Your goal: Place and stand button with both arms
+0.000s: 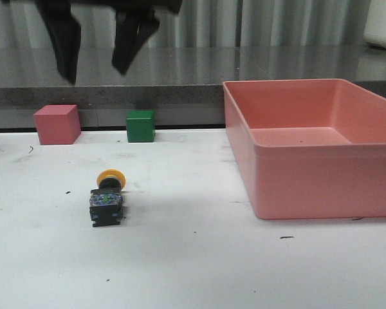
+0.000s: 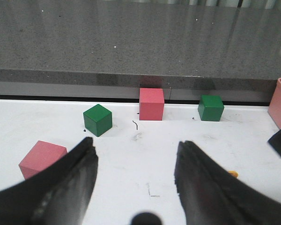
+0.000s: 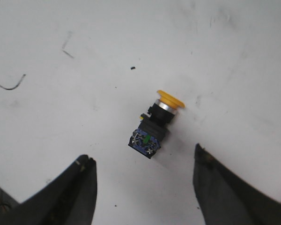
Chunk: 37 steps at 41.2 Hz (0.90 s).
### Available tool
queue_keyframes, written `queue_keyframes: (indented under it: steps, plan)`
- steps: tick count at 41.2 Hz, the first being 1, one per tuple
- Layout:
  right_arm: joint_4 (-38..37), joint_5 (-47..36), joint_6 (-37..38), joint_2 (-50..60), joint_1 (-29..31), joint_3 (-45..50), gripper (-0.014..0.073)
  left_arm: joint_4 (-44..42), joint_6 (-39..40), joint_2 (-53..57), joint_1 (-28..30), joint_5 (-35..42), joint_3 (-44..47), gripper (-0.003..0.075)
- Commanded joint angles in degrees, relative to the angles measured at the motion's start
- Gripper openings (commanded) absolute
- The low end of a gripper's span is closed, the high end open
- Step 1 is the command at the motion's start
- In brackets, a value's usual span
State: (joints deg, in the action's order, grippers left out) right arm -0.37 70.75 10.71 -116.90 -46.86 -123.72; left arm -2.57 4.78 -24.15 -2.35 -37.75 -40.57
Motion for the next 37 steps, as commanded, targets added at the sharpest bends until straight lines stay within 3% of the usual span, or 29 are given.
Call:
queue_keyframes:
  steps: [1, 15, 37]
  plan:
    - [-0.32, 3.37, -6.58, 9.85, 0.29, 1.12, 0.0471, 0.26, 0.42, -0.77, 0.1, 4.66, -1.89, 0.0364]
    - [-0.29, 0.2, -13.52, 30.48, 0.29, 20.49, 0.0471, 0.26, 0.42, -0.77, 0.1, 4.66, -1.89, 0.0364]
    - [-0.29, -11.92, -14.32, 59.16, 0.29, 52.74, 0.0471, 0.26, 0.42, -0.77, 0.1, 4.66, -1.89, 0.0364]
